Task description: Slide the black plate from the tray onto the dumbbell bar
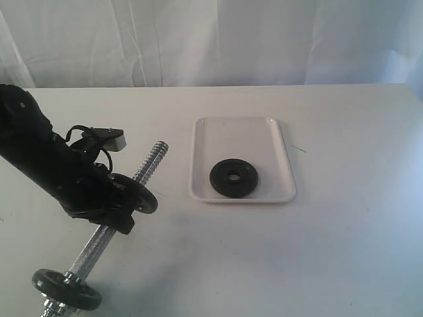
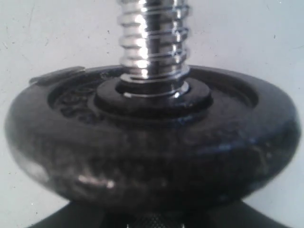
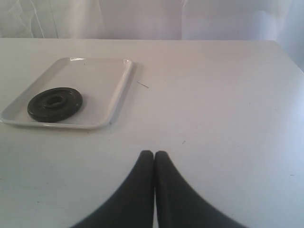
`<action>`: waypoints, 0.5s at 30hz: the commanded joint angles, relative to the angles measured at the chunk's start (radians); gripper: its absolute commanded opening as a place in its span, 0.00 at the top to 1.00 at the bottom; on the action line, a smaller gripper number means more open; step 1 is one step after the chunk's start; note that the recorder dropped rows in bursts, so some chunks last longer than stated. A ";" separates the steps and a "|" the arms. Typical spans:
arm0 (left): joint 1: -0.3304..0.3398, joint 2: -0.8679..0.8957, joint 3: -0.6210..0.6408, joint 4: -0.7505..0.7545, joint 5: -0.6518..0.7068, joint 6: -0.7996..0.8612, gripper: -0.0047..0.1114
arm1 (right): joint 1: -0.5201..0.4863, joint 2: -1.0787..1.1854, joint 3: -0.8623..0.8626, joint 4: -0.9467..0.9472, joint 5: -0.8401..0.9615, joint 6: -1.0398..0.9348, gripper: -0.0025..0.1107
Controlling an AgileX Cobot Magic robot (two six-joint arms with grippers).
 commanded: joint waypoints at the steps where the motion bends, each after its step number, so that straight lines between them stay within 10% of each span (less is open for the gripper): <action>1: 0.001 -0.059 -0.017 -0.074 0.017 0.070 0.96 | 0.000 -0.005 0.002 0.000 -0.003 0.001 0.98; 15: 0.001 -0.074 -0.017 -0.076 0.038 0.182 0.96 | 0.000 -0.005 0.002 -0.125 -0.101 0.001 0.98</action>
